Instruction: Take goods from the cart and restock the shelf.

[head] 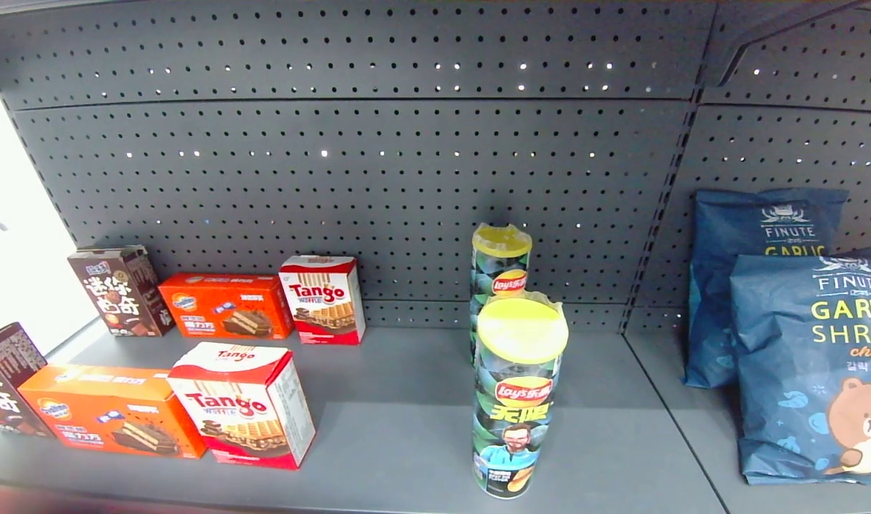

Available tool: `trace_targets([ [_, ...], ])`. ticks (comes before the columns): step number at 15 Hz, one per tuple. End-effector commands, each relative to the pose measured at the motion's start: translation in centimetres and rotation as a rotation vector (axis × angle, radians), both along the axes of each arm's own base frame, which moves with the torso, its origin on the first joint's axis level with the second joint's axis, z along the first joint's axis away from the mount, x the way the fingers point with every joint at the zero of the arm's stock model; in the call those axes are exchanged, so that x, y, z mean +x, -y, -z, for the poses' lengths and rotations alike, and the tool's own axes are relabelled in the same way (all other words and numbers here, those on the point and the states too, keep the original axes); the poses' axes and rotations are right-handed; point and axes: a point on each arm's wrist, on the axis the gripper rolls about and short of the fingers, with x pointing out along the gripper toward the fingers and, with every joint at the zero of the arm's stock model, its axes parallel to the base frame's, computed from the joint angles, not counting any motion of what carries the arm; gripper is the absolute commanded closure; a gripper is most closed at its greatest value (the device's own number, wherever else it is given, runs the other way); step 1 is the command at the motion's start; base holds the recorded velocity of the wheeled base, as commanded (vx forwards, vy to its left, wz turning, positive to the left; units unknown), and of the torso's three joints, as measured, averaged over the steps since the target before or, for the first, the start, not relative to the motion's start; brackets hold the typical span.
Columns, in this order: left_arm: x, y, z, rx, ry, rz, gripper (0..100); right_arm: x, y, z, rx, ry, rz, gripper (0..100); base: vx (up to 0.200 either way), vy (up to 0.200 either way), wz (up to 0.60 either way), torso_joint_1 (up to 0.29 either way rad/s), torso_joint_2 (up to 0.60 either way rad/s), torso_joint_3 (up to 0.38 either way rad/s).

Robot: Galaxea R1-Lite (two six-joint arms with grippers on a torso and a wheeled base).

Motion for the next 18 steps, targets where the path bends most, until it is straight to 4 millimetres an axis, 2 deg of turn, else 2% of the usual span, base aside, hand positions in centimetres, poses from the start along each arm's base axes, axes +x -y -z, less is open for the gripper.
trace_targets([
  [1, -0.6, -0.2, 1.9, 0.001, 0.0, -0.004, 0, -0.5, 0.0, 0.1, 0.001, 0.061, -0.015, 0, 0.0, 0.0, 0.0, 0.0, 0.0, 0.0],
  [2, -1.1, -0.3, 3.2, -0.003, 0.014, -0.007, 0, -0.5, 0.0, 0.1, 0.001, 0.061, -0.015, 0, 0.0, 0.0, 0.0, 0.0, 0.0, 0.0],
  [3, -1.1, -0.3, 3.2, -0.003, 0.014, -0.007, 0, -0.5, 0.0, 0.1, 0.003, 0.061, -0.015, 0, 0.0, 0.0, 0.0, 0.0, 0.0, 0.0],
  [4, -1.8, -0.6, 5.6, -0.013, 0.049, -0.004, 0, -0.5, 0.0, 0.1, 0.003, 0.061, -0.015, 0, 0.0, 0.0, 0.0, 0.0, 0.0, 0.0],
  [5, -2.0, -0.6, 6.1, -0.017, 0.053, 0.007, 0, -0.5, 0.0, 0.1, 0.003, 0.061, -0.015, 0, 0.0, 0.0, 0.0, 0.0, 0.0, 0.0],
  [7, -1.9, -0.7, 6.1, -0.027, 0.024, 0.146, 0, -0.5, 0.0, 0.1, 0.003, 0.061, -0.015, 0, 0.0, 0.0, 0.0, 0.0, 0.0, 0.0],
  [9, -1.7, -0.7, 6.0, -0.024, 0.005, 0.2, 0, -0.5, 0.0, 0.1, 0.003, 0.061, -0.015, 0, 0.0, 0.0, 0.0, 0.0, 0.0, 0.0],
  [11, -1.5, -0.5, 6.0, -0.039, -0.026, 0.158, 0, -0.5, 0.0, 0.1, 0.003, 0.061, -0.015, 0, 0.0, 0.0, 0.0, 0.0, 0.0, 0.0],
  [18, -2.2, -0.5, 6.3, -0.139, 0.05, 0.022, 0, -0.5, 0.0, 0.1, 0.003, 0.061, -0.015, 0, 0.0, 0.0, 0.0, 0.0, 0.0, 0.0],
])
